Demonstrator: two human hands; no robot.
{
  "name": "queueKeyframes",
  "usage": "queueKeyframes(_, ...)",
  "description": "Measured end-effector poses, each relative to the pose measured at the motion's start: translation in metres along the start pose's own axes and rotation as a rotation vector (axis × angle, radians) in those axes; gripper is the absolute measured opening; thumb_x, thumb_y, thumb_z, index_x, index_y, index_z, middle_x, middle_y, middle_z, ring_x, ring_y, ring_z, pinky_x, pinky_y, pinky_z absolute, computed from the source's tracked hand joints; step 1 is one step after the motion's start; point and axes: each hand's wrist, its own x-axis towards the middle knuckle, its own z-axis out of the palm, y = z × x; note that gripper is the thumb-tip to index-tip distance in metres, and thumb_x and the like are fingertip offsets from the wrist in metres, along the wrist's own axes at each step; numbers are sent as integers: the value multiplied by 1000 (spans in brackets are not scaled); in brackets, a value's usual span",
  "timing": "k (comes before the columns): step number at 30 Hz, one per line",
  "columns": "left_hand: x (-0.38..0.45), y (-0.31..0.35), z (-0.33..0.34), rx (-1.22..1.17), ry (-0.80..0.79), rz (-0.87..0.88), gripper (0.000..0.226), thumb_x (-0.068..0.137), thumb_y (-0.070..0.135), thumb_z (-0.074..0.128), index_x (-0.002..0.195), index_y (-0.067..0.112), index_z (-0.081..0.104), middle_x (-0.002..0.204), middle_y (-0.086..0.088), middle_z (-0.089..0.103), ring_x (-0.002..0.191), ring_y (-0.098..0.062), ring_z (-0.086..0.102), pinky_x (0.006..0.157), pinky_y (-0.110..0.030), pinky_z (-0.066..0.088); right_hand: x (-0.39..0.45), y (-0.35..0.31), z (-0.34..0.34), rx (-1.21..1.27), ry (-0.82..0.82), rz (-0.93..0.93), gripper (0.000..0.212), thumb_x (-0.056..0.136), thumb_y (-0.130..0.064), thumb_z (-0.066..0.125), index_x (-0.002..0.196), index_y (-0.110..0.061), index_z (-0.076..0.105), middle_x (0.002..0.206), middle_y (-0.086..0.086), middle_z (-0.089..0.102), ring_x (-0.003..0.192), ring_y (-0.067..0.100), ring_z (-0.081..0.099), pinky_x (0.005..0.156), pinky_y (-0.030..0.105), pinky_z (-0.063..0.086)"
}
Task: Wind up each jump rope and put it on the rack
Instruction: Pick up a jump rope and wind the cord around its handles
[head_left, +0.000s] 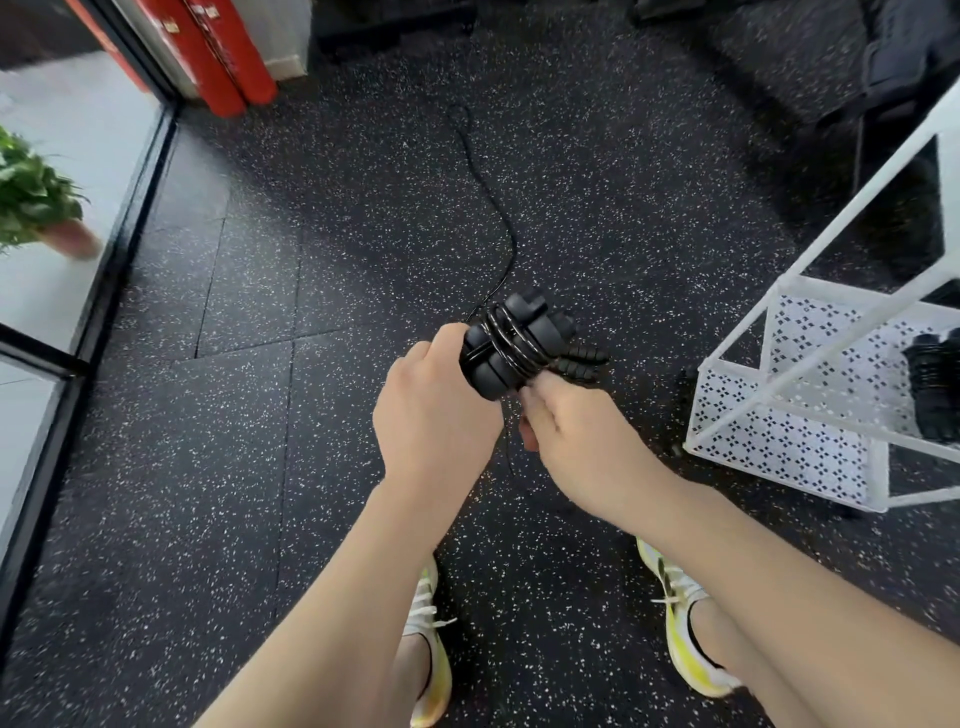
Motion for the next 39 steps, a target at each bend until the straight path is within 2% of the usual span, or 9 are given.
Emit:
queueKeyframes(3, 1, -2, 3, 56, -40, -35, 31, 83, 26, 67, 113, 32, 60, 89, 9, 53, 79, -22, 45, 66, -33, 34, -6, -5, 5, -74, -47, 9, 31, 109, -30, 34, 88, -15, 50, 73, 10, 65, 56, 24, 58, 56, 39, 44)
queueKeyframes(10, -1, -4, 3, 154, -84, -7, 36, 85, 21, 66, 118, 29, 58, 96, 5, 56, 85, -21, 39, 70, -35, 34, -15, -26, -3, -204, -123, 24, 40, 111, -31, 26, 75, -18, 39, 85, 12, 60, 80, 33, 60, 72, 42, 46)
queueKeyframes(17, -3, -7, 9, 274, -140, 43, 38, 81, 25, 74, 114, 28, 55, 87, 9, 40, 83, -20, 35, 70, -36, 34, -19, -30, -1, -341, -26, 28, 44, 108, -36, 29, 68, -20, 37, 77, 9, 56, 74, 30, 57, 64, 36, 42)
queueKeyframes(21, -5, -7, 14, 285, -119, 76, 30, 84, 28, 70, 109, 28, 53, 85, 9, 40, 82, -22, 38, 68, -36, 33, -15, -29, -8, -344, 96, -26, 44, 103, -32, 44, 62, -21, 33, 63, 5, 44, 54, 21, 39, 57, 32, 31)
queueKeyframes(25, -7, -3, 13, 295, -178, 128, 30, 91, 28, 63, 119, 28, 51, 101, 3, 56, 101, -28, 53, 76, -39, 39, -12, -28, -18, -255, 142, -93, 29, 99, -27, 55, 74, -15, 63, 62, 1, 62, 48, 15, 49, 52, 33, 42)
queueKeyframes(27, -10, -3, 13, 324, -210, 162, 31, 93, 25, 59, 122, 28, 50, 107, 2, 58, 105, -28, 53, 77, -38, 37, -11, -32, -27, -155, 101, -59, 24, 97, -25, 57, 78, -17, 70, 66, -2, 70, 46, 10, 56, 45, 23, 43)
queueKeyframes(30, -14, -3, 17, 367, -260, 217, 38, 91, 21, 58, 127, 30, 49, 111, 3, 57, 108, -26, 53, 78, -38, 36, -3, -28, -43, -10, 75, 33, 15, 95, -25, 63, 84, -26, 73, 67, -10, 74, 42, -1, 54, 42, 14, 39)
queueKeyframes(36, -18, 0, 23, 393, -340, 312, 45, 90, 23, 61, 132, 32, 47, 112, 3, 56, 111, -24, 52, 84, -37, 37, 6, -11, -63, -52, -54, 33, 7, 90, -33, 70, 90, -36, 77, 72, -12, 73, 62, 3, 66, 64, 32, 59)
queueKeyframes(39, -18, -1, 24, 380, -352, 316, 49, 91, 24, 63, 136, 33, 47, 111, 4, 56, 110, -24, 52, 83, -37, 37, 6, -8, -68, -165, -116, -20, 13, 93, -36, 69, 99, -44, 76, 70, -18, 69, 67, 1, 64, 64, 19, 52)
